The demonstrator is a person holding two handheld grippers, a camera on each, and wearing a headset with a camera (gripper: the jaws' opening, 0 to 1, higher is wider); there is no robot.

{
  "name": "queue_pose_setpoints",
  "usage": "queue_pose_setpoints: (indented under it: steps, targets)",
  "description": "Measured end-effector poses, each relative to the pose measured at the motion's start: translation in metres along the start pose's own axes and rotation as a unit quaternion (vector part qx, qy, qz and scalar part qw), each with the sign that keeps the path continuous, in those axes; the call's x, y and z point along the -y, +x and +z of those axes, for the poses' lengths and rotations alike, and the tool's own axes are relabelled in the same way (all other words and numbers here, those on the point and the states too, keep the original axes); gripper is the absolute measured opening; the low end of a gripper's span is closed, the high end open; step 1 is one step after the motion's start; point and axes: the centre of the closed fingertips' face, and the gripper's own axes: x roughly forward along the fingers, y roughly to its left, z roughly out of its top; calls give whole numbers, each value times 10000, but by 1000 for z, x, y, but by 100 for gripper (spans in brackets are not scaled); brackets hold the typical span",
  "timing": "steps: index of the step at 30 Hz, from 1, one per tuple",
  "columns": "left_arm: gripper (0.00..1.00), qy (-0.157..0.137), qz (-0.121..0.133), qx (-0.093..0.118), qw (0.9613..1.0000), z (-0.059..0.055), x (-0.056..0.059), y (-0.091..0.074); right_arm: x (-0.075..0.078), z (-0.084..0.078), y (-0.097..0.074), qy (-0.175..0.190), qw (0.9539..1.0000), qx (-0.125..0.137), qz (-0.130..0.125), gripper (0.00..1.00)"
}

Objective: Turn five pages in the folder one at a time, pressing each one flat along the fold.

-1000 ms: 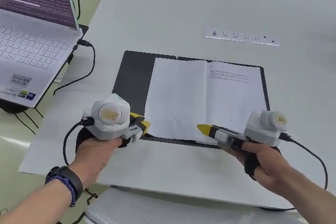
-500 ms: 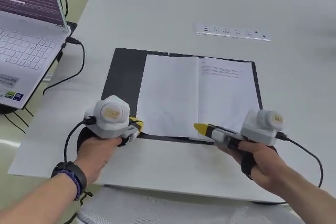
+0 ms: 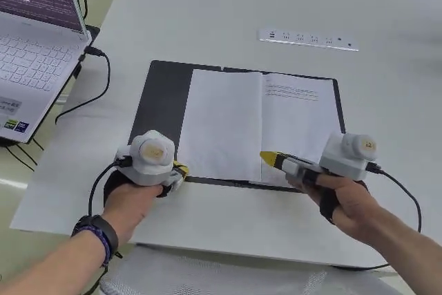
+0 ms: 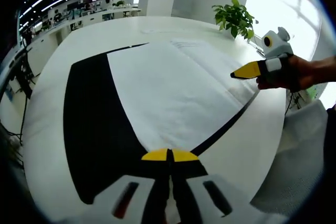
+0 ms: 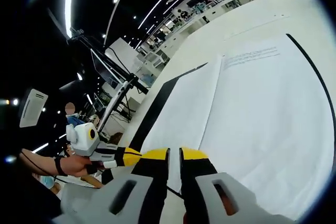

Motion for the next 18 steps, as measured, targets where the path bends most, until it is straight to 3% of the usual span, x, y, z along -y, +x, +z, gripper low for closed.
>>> queue_pose_setpoints:
  steps: [3,9,18]
  targets:
    - [0,-39,-51,-60,10000,0,0,0,5,12,7,-57,9999,95,-44,0]
    - [0,-374,-42,-77,9993,-1,-1,1,10,29,24,-85,9999,114,-24,0]
    - [0,-500,2,-25,9987,-2,-2,1,18,44,47,-145,9993,257,-225,0]
